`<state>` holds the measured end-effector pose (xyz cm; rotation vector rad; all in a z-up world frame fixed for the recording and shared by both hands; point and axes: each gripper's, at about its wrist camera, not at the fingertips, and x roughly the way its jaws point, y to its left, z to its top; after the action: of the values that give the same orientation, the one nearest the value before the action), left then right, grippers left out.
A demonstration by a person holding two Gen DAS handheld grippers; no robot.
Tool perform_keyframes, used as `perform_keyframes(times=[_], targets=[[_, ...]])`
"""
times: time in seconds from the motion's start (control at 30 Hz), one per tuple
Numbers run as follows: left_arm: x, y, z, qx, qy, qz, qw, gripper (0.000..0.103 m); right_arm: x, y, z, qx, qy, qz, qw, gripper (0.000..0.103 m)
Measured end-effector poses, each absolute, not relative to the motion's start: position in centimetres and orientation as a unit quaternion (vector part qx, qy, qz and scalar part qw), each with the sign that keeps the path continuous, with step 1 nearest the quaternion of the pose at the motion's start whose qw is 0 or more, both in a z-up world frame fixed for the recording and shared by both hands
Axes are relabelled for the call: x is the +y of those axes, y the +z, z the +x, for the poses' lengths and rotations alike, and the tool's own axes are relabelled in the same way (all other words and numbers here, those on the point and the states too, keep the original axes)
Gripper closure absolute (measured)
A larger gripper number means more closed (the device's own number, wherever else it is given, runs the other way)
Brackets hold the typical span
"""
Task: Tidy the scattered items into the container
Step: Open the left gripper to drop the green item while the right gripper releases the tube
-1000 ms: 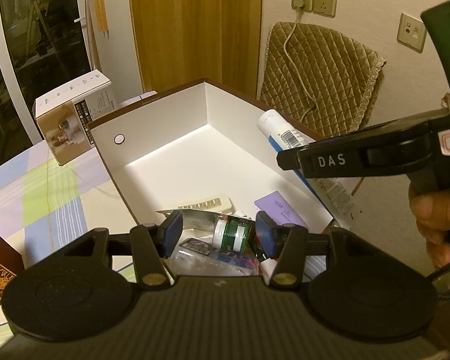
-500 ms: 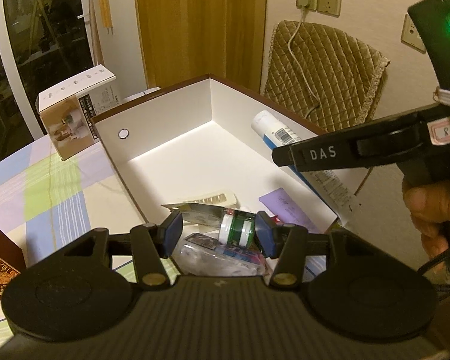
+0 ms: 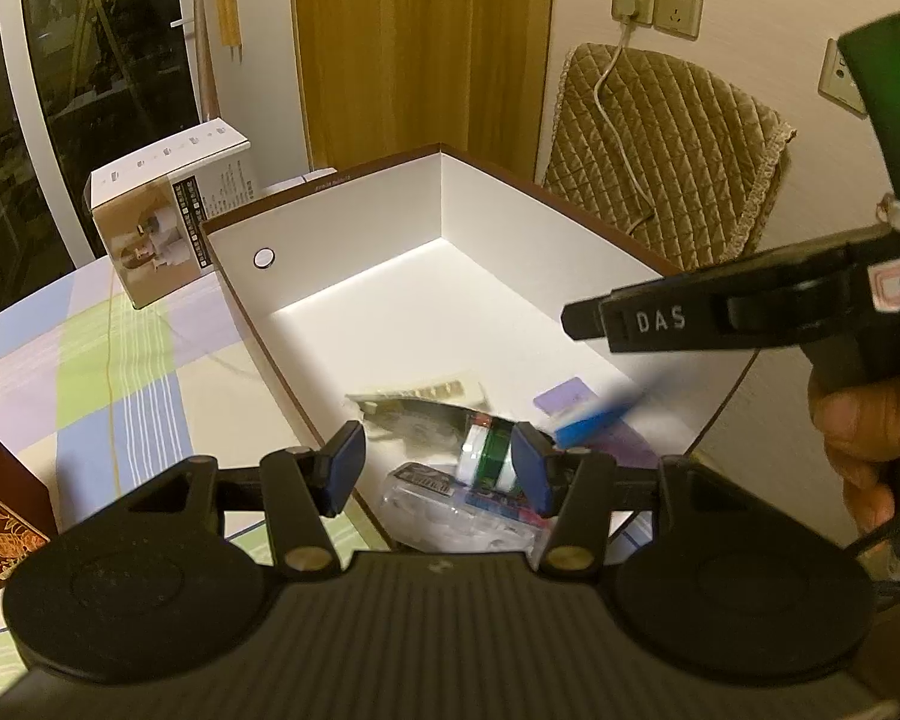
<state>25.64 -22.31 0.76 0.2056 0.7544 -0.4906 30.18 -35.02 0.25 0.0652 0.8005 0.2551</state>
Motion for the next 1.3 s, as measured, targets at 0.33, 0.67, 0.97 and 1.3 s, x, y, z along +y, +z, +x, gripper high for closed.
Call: perform_keyframes(times=[0.33,0.67,0.97,1.3], targets=[[-22.1,0.7,25.6,0.365,-0.235,0.097,0.896,0.055,-34.9,0.5,29.9,0.388,0.127,0.028,0.912,0.067],[-21.9,1.0,25.3,0.364,-0.235,0.095,0.896,0.053,-34.5,0.8,29.6,0.387,0.13,0.026,0.912,0.067],[-21.3,1.2,24.6,0.365,-0.232,0.091,0.897,0.053,-34.5,1.1,29.0,0.389,0.13,0.027,0.912,0.067],[-20.7,1.8,23.3,0.368,-0.225,0.086,0.898,0.051,-35.1,1.2,27.7,0.395,0.114,0.02,0.911,0.067]])
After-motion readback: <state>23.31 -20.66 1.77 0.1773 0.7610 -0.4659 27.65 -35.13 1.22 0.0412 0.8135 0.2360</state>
